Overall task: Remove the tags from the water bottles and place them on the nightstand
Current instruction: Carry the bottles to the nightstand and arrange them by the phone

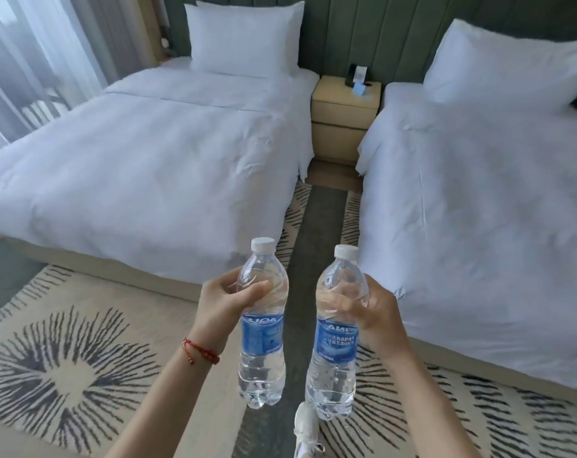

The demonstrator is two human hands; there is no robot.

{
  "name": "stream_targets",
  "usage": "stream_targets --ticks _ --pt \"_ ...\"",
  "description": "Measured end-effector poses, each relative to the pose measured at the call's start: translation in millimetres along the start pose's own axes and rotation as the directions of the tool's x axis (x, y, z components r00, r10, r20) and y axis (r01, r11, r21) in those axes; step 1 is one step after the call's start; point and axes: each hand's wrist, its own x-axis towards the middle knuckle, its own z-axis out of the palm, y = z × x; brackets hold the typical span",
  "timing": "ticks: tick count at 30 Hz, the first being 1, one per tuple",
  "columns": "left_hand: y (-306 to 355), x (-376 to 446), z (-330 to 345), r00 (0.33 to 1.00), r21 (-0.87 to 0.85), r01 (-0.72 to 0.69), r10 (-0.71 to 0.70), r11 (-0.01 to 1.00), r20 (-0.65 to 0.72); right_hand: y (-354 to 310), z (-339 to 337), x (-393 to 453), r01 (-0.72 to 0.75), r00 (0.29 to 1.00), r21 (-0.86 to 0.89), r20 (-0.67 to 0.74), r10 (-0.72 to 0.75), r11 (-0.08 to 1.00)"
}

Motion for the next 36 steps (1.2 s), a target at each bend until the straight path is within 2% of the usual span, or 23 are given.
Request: stream_targets --ticks 5,11,19,27,36 --pt "16.8 96.7 40.6 0.999 0.051 -0.04 0.038 0.998 0.039 -6.9 -40.3 95.4 -0.021 0.997 -0.003 -0.07 0.021 1.0" --pt "26.2 205.5 76.9 0.996 0.027 -0.034 0.031 0.999 0.082 -13.1 -78.5 199.6 -0.025 0.991 -0.057 -0.132 0.017 0.998" --pt "27.9 390.5 105.0 0.987 0.037 -0.071 0.065 0.997 0.145 -1.0 -89.2 370.6 -0.043 0.979 -0.091 -0.204 0.024 0.995" --pt "60.7 596.7 122.5 0.978 0.049 -0.11 0.099 0.993 0.184 -18.4 -91.0 564.8 -0.061 0.965 -0.109 -0.26 0.031 0.992" --pt "63.6 775.2 166.0 0.976 0.02 -0.069 0.064 0.997 0.209 -6.3 -126.4 736.1 -0.075 0.961 -0.093 -0.273 0.047 0.993"
